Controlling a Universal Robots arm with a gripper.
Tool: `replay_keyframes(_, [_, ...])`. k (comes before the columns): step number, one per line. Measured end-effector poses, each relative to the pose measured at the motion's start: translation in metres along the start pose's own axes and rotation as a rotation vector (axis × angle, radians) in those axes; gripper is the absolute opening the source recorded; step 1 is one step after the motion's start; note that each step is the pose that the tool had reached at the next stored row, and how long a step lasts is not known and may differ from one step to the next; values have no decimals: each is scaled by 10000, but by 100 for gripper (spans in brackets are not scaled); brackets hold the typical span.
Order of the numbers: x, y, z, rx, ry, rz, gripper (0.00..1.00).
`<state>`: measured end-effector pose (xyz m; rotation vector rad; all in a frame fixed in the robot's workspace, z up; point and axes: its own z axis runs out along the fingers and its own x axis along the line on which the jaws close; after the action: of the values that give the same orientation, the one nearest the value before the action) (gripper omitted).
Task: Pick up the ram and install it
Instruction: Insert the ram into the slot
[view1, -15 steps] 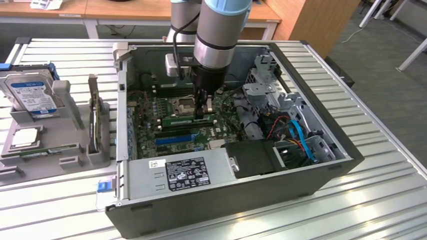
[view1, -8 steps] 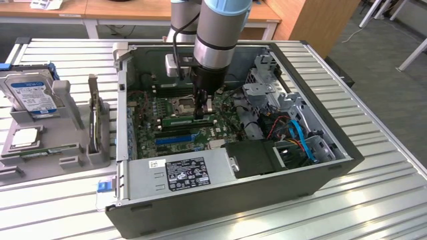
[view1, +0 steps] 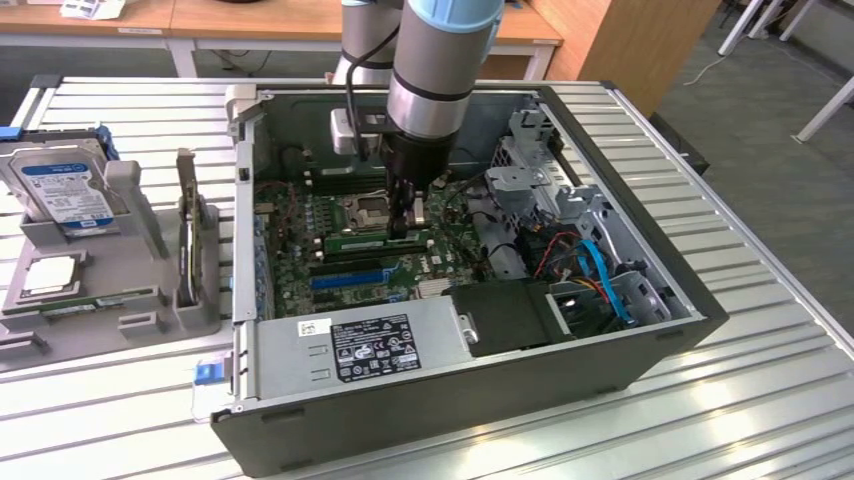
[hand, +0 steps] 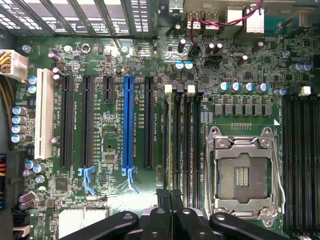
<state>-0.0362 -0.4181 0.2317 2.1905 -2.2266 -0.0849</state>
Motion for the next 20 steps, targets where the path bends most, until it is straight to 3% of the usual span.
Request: replay_keyframes(20, [0,-1,-12,-6,2,-55,11])
